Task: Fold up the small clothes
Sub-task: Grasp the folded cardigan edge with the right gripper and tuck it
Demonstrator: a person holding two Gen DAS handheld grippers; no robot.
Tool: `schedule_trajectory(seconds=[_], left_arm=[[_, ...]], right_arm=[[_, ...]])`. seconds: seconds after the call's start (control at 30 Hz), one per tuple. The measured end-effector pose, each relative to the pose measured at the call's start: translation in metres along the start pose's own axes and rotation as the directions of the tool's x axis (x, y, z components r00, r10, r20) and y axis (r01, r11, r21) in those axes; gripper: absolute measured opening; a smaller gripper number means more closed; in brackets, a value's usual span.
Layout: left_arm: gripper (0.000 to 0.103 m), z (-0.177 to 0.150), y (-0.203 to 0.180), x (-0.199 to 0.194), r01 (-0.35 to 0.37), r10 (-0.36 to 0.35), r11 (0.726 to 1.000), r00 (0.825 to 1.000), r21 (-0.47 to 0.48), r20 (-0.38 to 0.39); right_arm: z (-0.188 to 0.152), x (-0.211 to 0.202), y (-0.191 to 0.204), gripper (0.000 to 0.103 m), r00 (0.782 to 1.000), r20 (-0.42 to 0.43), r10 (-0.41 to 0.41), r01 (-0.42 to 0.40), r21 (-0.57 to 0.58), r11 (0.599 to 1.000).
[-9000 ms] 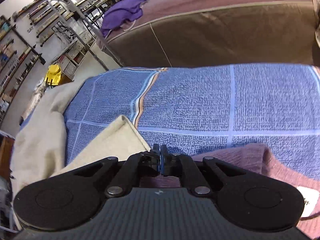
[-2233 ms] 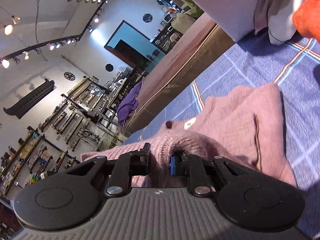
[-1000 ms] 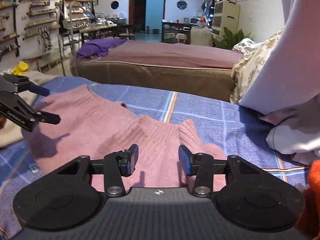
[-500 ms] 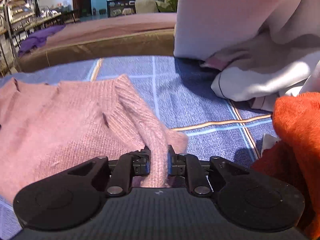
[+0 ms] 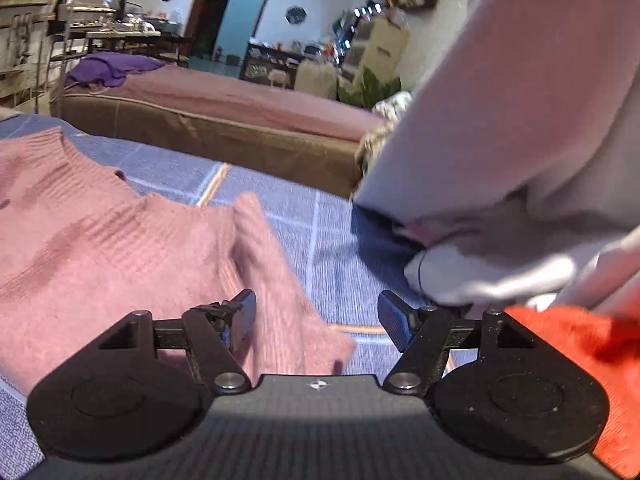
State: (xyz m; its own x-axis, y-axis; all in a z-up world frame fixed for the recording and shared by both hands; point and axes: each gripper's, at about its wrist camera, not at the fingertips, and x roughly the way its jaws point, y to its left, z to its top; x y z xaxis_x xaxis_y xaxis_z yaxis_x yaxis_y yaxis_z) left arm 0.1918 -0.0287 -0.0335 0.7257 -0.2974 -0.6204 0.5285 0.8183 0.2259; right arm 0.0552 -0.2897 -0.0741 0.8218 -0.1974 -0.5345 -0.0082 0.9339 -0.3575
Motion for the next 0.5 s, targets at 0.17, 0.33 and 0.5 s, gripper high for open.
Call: schedule_trajectory(seconds=[0.17, 0.33, 0.5], left_arm=[[0.103, -0.001, -0.043, -0.027, 0.104, -0.104, 0.993, 0.995, 0.047, 0.01], [0.103, -0.016, -0.108, -0.049, 0.252, -0.256, 0.959, 0.967, 0.13, 0.013], [0.103, -0.035, -0.161, -0.055, 0.301, -0.301, 0.929, 0.953, 0.214, -0.034]], right_arm=[[0.022, -0.007, 0.003, 0.103, 0.998, 0.066, -0.008, 0.013, -0.076, 0.997], [0.023, 0.033, 0.02, 0.058, 0.947, -0.147, 0.287, -0.302, -0.097, 0.948], [-0.008, 0.086, -0.019, 0.069, 0.93, -0.274, 0.244, -0.21, 0.147, 0.967]])
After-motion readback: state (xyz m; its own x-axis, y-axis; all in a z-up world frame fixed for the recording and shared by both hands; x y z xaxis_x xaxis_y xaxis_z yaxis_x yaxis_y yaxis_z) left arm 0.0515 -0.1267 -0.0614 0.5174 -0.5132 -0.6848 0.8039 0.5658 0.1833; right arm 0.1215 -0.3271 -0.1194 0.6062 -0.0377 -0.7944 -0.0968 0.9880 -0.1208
